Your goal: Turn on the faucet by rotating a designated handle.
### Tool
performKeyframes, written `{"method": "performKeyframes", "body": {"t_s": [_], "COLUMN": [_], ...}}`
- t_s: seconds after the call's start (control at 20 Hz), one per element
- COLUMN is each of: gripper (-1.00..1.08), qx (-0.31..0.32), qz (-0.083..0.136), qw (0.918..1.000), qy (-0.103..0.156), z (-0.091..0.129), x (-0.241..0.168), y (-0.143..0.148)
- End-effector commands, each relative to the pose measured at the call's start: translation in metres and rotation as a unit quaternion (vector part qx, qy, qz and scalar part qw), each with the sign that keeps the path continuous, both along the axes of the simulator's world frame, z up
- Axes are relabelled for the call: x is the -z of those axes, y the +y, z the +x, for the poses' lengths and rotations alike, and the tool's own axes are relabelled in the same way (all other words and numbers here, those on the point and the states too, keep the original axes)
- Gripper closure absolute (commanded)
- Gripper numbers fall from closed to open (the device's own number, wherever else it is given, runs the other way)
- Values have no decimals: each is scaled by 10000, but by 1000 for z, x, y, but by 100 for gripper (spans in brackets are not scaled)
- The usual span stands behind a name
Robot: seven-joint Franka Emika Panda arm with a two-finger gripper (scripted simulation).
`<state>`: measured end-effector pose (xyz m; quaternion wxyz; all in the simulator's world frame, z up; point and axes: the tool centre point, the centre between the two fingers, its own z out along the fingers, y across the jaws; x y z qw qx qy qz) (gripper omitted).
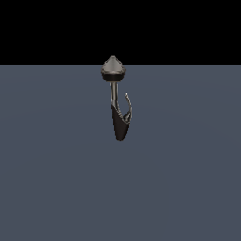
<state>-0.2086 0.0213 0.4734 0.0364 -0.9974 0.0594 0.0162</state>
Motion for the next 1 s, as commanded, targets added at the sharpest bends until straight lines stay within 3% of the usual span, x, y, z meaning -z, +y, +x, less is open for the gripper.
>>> {"method": "performKeyframes", "body": {"t_s": [0.0,0.25,0.5,0.75,0.95], "gripper": [108,108,108,108,108], "qx": [254,858,1482,2117,2634], "qz": [102,345,596,851,1059], "qw": [9996,9949,9847,9686,9509], "qy": [121,404,696,991,1231], "z": [14,46,79,112,137], "x": [8,29,51,77,99], "y": [3,8,10,9,6]}}
